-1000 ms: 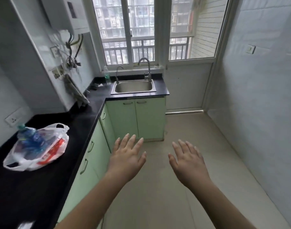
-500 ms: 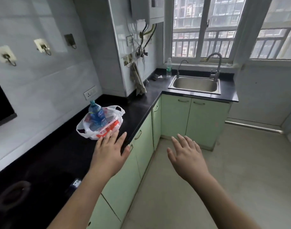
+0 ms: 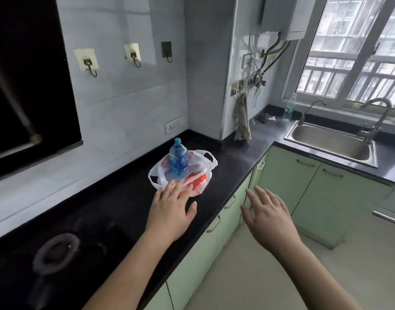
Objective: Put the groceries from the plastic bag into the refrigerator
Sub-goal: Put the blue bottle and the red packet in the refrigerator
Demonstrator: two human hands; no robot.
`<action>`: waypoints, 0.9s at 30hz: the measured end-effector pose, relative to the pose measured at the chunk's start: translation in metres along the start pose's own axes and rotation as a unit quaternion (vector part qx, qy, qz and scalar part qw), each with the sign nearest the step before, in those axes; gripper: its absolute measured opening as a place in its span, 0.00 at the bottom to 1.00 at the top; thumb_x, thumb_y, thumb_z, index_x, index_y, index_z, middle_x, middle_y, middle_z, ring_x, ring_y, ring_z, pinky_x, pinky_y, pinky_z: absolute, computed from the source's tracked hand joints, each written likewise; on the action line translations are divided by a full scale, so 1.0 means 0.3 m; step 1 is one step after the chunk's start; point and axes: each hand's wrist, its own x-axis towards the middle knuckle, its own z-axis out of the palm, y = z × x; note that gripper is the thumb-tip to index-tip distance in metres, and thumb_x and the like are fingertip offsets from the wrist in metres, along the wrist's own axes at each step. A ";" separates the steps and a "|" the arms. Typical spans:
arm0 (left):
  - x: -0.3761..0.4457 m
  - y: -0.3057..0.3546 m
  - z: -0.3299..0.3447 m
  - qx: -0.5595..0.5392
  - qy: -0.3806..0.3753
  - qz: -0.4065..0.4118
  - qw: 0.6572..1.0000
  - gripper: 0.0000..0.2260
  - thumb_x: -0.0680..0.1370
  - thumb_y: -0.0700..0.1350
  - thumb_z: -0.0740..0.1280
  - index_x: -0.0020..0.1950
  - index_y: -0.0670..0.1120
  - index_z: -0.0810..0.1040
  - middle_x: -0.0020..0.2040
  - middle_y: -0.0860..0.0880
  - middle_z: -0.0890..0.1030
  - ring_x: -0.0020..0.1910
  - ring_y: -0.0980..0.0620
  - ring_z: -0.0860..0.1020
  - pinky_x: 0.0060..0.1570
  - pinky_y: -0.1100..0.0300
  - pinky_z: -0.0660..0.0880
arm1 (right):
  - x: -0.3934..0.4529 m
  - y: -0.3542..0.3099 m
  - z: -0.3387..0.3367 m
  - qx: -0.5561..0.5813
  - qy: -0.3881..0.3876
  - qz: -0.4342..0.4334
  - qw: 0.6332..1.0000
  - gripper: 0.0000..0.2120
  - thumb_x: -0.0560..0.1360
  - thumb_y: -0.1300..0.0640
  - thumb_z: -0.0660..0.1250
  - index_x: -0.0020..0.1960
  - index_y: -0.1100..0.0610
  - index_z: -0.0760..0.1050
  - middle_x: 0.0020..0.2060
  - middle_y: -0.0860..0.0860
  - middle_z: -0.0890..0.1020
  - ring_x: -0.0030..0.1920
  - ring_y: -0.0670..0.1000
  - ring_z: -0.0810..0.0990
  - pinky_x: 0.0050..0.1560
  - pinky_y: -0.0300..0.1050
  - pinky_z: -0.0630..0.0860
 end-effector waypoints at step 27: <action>0.561 0.091 0.207 0.036 -0.071 -0.143 0.986 0.34 0.75 0.65 0.37 0.80 0.54 0.47 0.81 0.48 0.53 0.79 0.46 0.48 0.77 0.47 0.48 | 0.825 0.211 0.200 0.023 -0.065 -0.201 0.977 0.25 0.80 0.42 0.53 0.75 0.49 0.61 0.75 0.49 0.63 0.76 0.53 0.58 0.74 0.50 0.57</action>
